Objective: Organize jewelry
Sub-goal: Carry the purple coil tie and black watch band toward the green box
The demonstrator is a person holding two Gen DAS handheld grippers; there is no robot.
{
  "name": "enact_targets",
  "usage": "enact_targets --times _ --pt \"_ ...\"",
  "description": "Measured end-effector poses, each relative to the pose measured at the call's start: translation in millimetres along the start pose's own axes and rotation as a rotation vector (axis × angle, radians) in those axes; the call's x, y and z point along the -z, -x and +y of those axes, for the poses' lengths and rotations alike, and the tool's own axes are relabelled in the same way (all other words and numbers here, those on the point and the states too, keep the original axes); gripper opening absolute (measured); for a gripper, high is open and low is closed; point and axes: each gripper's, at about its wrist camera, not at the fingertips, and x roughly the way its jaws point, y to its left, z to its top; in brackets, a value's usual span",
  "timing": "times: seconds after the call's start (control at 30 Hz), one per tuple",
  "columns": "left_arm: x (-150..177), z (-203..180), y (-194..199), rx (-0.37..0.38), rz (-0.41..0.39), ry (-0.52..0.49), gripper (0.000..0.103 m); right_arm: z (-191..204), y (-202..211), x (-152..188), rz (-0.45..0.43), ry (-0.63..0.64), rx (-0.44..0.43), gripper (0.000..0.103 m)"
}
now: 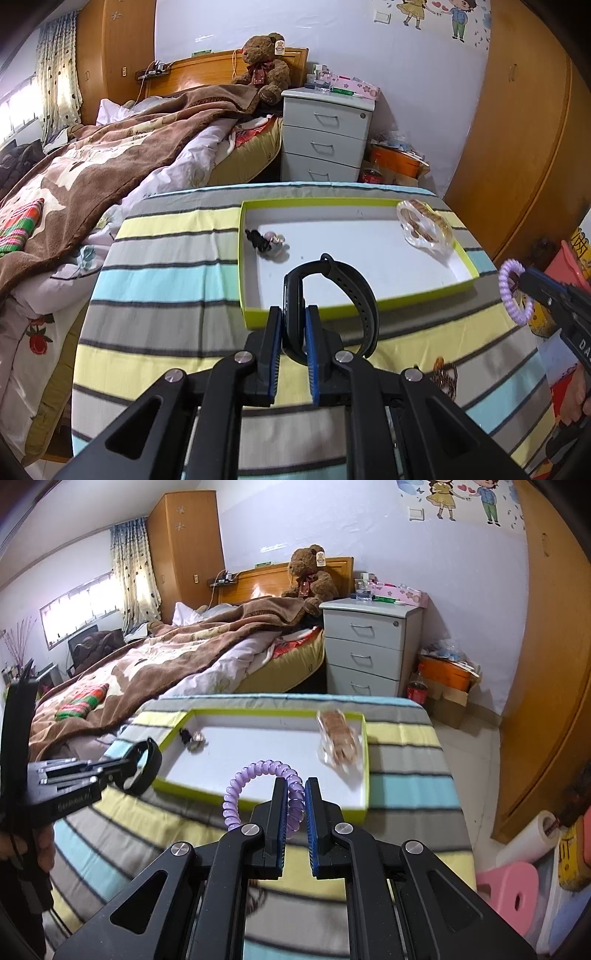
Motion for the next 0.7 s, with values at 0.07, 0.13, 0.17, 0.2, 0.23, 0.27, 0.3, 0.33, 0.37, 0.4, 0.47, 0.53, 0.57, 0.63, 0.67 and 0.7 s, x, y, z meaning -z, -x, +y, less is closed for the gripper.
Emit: enact_targets --times 0.07,0.13,0.17,0.2,0.23,0.27,0.3,0.33,0.37,0.4,0.47,0.53,0.57,0.63,0.67,0.7 --pt "-4.2 -0.2 -4.7 0.001 0.001 -0.001 0.013 -0.2 -10.5 -9.2 0.001 -0.001 0.002 0.01" --pt "-8.7 1.1 -10.8 0.002 0.004 0.003 0.013 -1.2 -24.0 -18.4 0.01 -0.004 0.005 0.01" --pt "-10.4 0.2 -13.3 0.002 0.006 0.003 0.013 -0.9 -30.6 -21.7 0.016 0.0 0.005 0.01" --pt "-11.5 -0.1 -15.6 0.001 0.01 0.005 0.013 -1.2 -36.9 -25.0 0.021 0.005 0.008 0.01" --pt "-13.6 -0.2 -19.2 0.001 0.014 0.005 0.013 -1.4 -43.6 -28.3 0.026 0.008 0.012 0.01" --pt "-15.9 -0.2 -22.5 0.0 0.016 0.002 0.013 -2.4 -49.8 -31.4 0.031 0.01 0.011 0.01" --pt "-17.6 0.2 -25.9 -0.002 0.02 0.003 0.013 -2.8 -55.6 -33.2 0.038 0.009 0.008 0.01" --pt "-19.1 0.6 -29.0 0.0 0.023 0.005 0.013 -3.9 -59.5 -34.8 0.042 0.007 0.008 0.01" --pt "-20.7 0.4 -31.6 0.002 0.026 0.005 0.013 -4.0 -67.9 -37.9 0.05 0.006 0.004 0.01" --pt "-21.9 0.9 -35.2 0.003 0.03 0.009 0.013 -4.1 -71.8 -39.3 0.056 0.006 0.001 0.01" --pt "-23.2 0.6 -41.6 0.004 0.039 0.013 0.013 -4.2 -86.3 -43.1 0.075 0.001 0.003 0.01" --pt "-24.3 0.4 -48.8 0.002 0.051 0.018 0.013 -4.5 -96.5 -45.0 0.088 -0.002 0.005 0.01" --pt "-24.7 0.4 -51.8 0.002 0.055 0.018 0.013 -4.7 -104.2 -46.2 0.098 -0.005 0.005 0.01" --pt "-25.2 1.1 -59.1 0.001 0.068 0.025 0.013 -5.1 -115.8 -46.5 0.117 -0.007 0.004 0.01" --pt "-25.7 0.8 -62.2 0.001 0.071 0.027 0.013 -5.0 -122.1 -46.8 0.129 -0.008 0.005 0.01" --pt "-26.2 0.9 -65.4 0.0 0.076 0.03 0.013 -5.3 -126.3 -47.8 0.137 -0.008 0.001 0.01"
